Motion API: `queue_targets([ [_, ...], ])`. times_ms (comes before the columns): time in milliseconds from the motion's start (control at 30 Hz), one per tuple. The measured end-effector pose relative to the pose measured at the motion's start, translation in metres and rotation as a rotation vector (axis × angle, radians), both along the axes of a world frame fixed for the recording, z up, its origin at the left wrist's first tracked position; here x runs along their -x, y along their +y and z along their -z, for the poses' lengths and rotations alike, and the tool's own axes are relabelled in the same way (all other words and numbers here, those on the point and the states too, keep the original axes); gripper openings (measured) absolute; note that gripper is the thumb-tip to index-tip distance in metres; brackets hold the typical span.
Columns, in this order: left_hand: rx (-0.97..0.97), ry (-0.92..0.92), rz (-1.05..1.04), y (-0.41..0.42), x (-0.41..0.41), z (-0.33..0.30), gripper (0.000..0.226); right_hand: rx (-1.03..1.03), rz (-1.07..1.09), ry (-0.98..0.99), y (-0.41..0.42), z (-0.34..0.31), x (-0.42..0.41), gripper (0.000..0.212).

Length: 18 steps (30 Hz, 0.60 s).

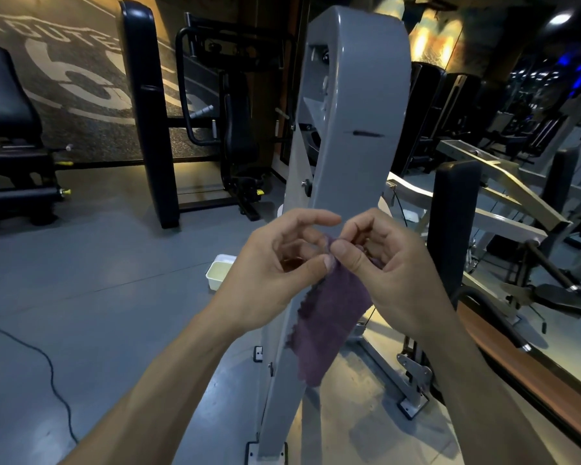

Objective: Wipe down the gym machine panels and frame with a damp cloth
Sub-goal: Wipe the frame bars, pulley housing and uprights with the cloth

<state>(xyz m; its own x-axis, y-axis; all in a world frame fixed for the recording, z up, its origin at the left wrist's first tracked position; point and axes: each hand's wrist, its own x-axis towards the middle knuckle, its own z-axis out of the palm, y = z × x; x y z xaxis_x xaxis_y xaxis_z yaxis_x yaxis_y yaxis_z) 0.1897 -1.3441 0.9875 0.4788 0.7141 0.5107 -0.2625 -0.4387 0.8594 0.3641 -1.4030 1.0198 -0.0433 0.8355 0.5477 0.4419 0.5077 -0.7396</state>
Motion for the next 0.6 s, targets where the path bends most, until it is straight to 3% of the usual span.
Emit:
queue_targets([
  [100,0.154,-0.016,0.093,-0.008,-0.008,0.006,0.023,-0.110,0.028,-0.049,0.001,-0.009,0.001,0.009],
  [167,0.260,0.074,0.203,-0.008,-0.011,0.017,0.024,-0.148,0.027,-0.063,0.001,-0.020,-0.002,0.009],
  [233,0.262,0.242,0.305,-0.003,-0.012,0.034,0.007,-0.185,0.051,-0.103,-0.001,-0.031,-0.005,0.009],
  [333,0.202,0.405,0.270,0.006,-0.013,0.063,0.011,-0.264,0.122,-0.087,-0.003,-0.041,-0.017,0.014],
  [600,0.338,0.222,0.020,0.009,-0.006,0.084,0.013,-0.303,0.394,-0.085,0.002,-0.016,-0.050,0.021],
])
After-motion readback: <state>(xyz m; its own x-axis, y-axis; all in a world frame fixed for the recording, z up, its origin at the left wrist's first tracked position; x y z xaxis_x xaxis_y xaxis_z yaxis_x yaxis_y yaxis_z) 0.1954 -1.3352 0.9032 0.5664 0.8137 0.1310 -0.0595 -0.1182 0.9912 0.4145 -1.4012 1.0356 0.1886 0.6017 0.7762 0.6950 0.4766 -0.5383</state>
